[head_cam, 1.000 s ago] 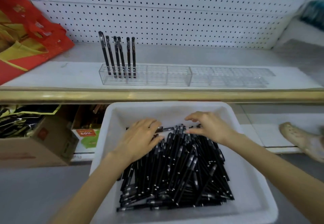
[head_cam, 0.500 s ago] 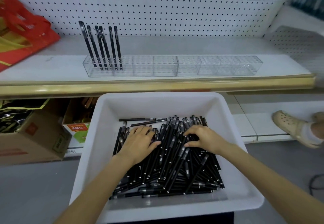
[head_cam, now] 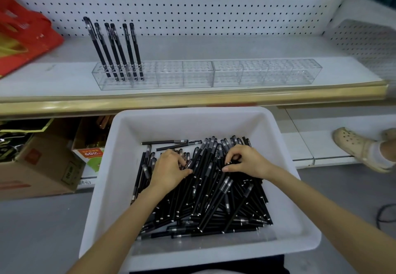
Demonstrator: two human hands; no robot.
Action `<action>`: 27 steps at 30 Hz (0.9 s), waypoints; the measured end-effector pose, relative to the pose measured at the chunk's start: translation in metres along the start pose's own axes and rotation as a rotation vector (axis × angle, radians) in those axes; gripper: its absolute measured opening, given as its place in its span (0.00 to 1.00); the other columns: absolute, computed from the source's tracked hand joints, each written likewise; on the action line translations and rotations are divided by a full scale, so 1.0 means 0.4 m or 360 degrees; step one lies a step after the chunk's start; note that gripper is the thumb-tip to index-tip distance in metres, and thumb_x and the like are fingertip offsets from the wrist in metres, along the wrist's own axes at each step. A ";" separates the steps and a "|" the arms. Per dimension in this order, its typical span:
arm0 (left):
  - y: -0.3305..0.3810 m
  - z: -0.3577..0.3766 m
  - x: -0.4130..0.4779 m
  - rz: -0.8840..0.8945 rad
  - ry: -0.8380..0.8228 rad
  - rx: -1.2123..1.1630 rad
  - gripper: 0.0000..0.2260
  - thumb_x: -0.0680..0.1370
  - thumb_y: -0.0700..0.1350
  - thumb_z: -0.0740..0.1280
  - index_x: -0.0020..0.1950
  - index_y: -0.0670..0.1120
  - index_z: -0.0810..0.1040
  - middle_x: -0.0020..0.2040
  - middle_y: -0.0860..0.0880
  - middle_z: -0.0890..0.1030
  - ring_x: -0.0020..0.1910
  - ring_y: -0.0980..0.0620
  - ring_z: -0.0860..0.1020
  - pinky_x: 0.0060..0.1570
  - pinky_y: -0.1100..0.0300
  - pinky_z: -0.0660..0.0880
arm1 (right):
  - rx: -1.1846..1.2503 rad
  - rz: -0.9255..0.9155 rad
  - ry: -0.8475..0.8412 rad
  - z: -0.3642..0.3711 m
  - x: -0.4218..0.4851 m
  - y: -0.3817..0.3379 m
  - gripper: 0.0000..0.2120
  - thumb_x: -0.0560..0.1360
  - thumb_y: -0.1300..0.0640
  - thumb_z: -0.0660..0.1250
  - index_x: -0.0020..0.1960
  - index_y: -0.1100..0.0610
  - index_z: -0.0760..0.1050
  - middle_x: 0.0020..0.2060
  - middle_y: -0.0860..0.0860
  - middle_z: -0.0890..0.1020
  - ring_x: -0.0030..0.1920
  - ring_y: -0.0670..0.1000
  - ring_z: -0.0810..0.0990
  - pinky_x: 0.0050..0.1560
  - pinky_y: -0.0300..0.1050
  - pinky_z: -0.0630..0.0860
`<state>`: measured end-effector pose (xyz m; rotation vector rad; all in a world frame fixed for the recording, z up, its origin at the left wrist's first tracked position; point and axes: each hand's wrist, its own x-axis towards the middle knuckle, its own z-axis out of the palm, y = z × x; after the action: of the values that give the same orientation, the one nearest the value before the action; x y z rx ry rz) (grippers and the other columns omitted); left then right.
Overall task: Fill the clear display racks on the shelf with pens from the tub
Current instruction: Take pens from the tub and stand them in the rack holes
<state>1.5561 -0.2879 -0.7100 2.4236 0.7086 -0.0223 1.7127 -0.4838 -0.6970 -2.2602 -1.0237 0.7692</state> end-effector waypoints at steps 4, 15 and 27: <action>0.009 -0.008 0.005 -0.0114 0.0000 -0.0126 0.08 0.69 0.49 0.77 0.37 0.47 0.81 0.51 0.50 0.74 0.55 0.54 0.72 0.52 0.62 0.67 | 0.0509 0.0059 -0.0093 -0.020 -0.014 -0.037 0.08 0.72 0.58 0.73 0.41 0.58 0.75 0.36 0.51 0.80 0.37 0.45 0.79 0.38 0.34 0.73; 0.039 -0.109 -0.002 -0.0187 0.0040 -0.1050 0.05 0.76 0.41 0.70 0.41 0.44 0.78 0.36 0.45 0.83 0.33 0.55 0.80 0.41 0.64 0.76 | 0.1392 0.0204 -0.0028 -0.085 -0.014 -0.083 0.05 0.79 0.63 0.62 0.49 0.64 0.75 0.46 0.61 0.82 0.41 0.53 0.84 0.43 0.39 0.80; 0.050 -0.164 -0.013 -0.0334 0.0278 -0.1594 0.03 0.78 0.38 0.66 0.46 0.40 0.74 0.47 0.41 0.84 0.45 0.49 0.84 0.43 0.55 0.82 | 0.2031 0.0244 0.0134 -0.056 -0.007 -0.111 0.10 0.79 0.70 0.57 0.54 0.68 0.76 0.51 0.65 0.82 0.54 0.58 0.83 0.48 0.40 0.81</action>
<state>1.5517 -0.2671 -0.6446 1.3992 0.7940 0.3744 1.7052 -0.4660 -0.6511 -1.2189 -0.1409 0.9778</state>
